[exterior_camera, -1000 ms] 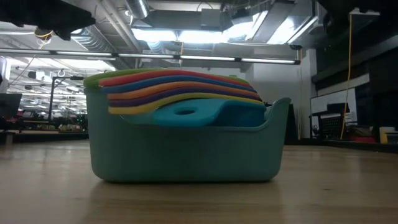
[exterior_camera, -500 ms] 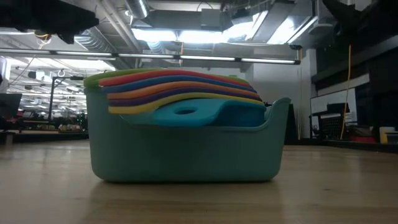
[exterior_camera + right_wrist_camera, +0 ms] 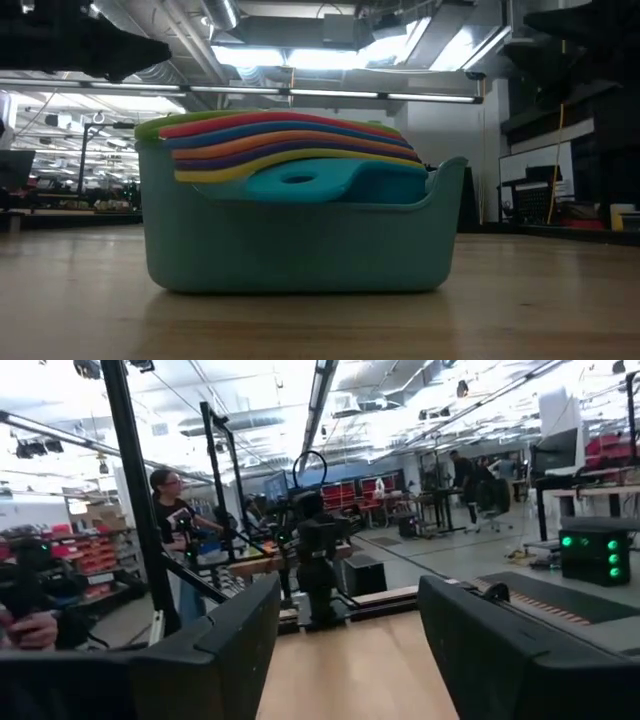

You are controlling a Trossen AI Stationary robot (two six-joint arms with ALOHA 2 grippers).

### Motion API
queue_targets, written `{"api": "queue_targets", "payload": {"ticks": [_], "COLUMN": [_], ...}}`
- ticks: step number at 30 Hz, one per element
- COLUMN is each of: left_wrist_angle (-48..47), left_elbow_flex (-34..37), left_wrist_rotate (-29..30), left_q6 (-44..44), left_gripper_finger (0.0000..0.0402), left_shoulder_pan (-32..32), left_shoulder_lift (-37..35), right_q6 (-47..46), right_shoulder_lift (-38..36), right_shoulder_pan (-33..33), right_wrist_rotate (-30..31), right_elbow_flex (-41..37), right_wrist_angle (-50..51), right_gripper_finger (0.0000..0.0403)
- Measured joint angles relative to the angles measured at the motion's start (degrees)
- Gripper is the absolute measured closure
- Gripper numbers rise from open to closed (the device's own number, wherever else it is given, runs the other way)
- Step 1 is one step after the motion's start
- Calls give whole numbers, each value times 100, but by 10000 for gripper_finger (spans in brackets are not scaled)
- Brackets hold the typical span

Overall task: Nest measuring cups in basket
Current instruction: Return to Home Position

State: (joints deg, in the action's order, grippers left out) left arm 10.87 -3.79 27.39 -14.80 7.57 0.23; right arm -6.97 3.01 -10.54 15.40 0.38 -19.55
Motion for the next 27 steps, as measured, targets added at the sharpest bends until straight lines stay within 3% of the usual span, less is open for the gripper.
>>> {"api": "queue_targets", "payload": {"ticks": [5, 16, 27], "left_wrist_angle": [-313, -1670, -1958], "left_elbow_flex": [0, 0, -7], "left_wrist_rotate": [20, -1216, -1957], "left_q6": [185, 1036, 1164], "left_gripper_finger": [289, 289, 289], "left_shoulder_pan": [-357, -969, -1556], "left_shoulder_lift": [0, 0, 0], "right_q6": [204, -293, -305], "right_shoulder_lift": [-1, 3, 34], "right_shoulder_pan": [43, 291, 325], "right_wrist_rotate": [2, 5, 7], "right_elbow_flex": [0, 0, 0], "right_wrist_angle": [97, 1587, 1567], "right_gripper_finger": [161, 161, 161]}}
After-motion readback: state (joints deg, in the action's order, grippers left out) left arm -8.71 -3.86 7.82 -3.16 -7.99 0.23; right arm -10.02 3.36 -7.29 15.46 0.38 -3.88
